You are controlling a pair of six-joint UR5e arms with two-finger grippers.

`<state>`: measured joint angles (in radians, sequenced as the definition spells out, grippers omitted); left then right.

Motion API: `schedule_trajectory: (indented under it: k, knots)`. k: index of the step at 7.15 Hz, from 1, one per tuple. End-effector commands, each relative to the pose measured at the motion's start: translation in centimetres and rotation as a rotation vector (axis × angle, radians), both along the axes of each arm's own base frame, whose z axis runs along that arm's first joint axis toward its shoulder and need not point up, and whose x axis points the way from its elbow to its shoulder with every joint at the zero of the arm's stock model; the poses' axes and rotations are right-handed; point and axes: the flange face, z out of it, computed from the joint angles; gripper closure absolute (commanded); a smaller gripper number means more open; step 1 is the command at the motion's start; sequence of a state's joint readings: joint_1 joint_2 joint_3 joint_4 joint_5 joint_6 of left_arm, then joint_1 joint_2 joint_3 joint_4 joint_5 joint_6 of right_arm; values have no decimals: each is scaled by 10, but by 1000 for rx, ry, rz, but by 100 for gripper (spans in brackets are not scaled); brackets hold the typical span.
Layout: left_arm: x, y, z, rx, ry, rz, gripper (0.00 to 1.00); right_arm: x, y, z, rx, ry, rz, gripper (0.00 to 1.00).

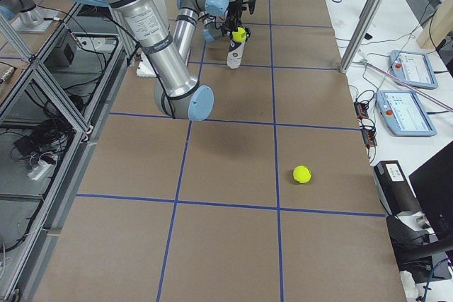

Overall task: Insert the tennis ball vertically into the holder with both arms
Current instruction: 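Open the right gripper to drop the ball into the can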

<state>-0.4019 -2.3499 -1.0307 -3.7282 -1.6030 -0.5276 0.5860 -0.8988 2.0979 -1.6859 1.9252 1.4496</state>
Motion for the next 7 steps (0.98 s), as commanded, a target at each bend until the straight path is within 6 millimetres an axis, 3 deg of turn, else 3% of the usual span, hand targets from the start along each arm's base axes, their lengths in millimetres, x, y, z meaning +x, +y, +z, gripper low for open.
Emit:
schedule_trajectory:
  k: [1,5,7]
  knots:
    - [-2,1,1,4,9,0,27,2,1,0,2,-3,0,0]
    - [-4,-1,3,5,11,-3,22,3,1,0,2,-3,2,0]
    - [-5,-1,4,6,14,-5,7,5,-2,3,0,2,7,0]
